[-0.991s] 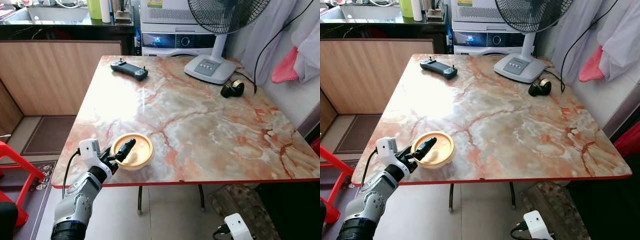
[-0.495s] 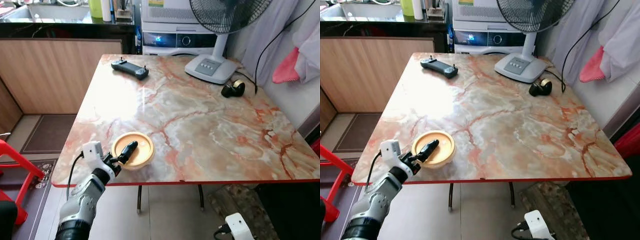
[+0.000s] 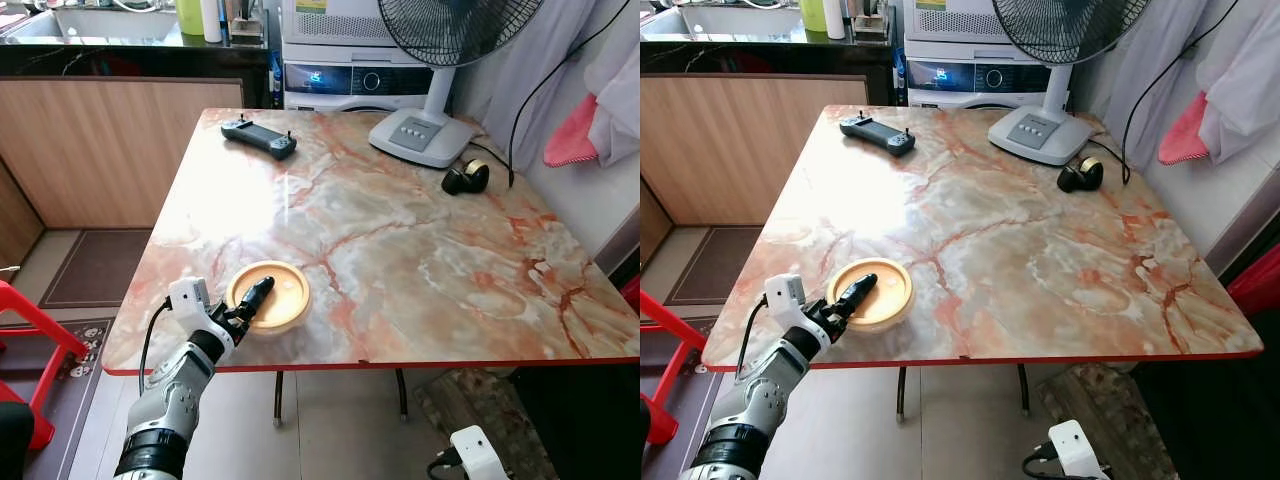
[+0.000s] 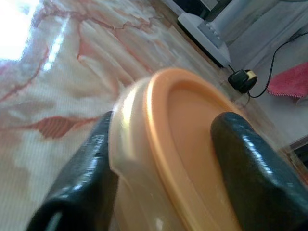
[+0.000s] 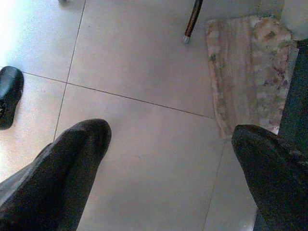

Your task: Restocking fridge

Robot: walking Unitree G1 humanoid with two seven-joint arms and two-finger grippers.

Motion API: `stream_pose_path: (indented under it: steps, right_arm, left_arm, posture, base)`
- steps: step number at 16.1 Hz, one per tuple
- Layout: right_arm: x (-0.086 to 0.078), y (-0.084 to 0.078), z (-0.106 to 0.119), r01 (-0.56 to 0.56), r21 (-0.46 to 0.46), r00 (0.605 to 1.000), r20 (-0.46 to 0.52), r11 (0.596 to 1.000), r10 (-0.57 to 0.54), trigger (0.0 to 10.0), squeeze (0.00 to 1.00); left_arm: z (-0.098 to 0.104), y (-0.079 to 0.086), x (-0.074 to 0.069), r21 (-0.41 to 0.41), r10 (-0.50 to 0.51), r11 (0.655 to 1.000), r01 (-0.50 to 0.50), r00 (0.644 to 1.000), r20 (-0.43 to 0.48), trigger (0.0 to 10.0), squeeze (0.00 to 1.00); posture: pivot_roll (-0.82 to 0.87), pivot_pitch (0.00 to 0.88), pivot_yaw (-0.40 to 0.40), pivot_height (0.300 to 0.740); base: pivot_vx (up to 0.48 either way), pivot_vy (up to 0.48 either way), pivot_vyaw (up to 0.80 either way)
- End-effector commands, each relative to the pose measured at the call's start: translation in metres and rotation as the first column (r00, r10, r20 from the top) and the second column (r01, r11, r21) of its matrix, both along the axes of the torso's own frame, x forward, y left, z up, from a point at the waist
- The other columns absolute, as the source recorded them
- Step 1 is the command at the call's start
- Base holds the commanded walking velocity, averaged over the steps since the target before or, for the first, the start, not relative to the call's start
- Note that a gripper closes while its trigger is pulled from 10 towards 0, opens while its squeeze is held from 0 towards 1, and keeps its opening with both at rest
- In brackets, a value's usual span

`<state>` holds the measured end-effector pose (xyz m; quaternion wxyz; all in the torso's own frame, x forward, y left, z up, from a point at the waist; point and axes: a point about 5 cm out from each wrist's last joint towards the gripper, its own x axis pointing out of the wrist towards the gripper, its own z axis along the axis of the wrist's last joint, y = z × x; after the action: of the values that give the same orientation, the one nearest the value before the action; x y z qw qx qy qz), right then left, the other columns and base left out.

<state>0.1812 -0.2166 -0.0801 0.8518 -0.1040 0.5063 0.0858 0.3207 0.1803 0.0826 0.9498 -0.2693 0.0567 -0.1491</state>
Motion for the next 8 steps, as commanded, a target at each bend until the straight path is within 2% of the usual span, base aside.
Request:
stream_pose_path:
  steps: [1,8]
  right_arm:
    - [0.0035,-0.0023,0.0021,-0.003,-0.008,1.000,0.005,1.000,0.003,10.0,0.00]
    - [0.0081,-0.0016,0.0042,-0.006,-0.010,1.000,0.012,1.000,0.007,10.0,0.00]
  left_arm:
    - [-0.0002,-0.0031,0.0026,0.012,-0.008,1.000,0.008,1.000,-0.001,0.0,0.00]
    - [-0.0012,-0.0031,0.0007,0.006,0.012,1.000,-0.012,1.000,0.009,0.0,0.00]
  posture:
    - [0.04,0.000,-0.097,0.740]
    - [0.05,0.000,-0.094,0.740]
  base:
    - [0.000,0.000,0.00]
    - [0.000,0.000,0.00]
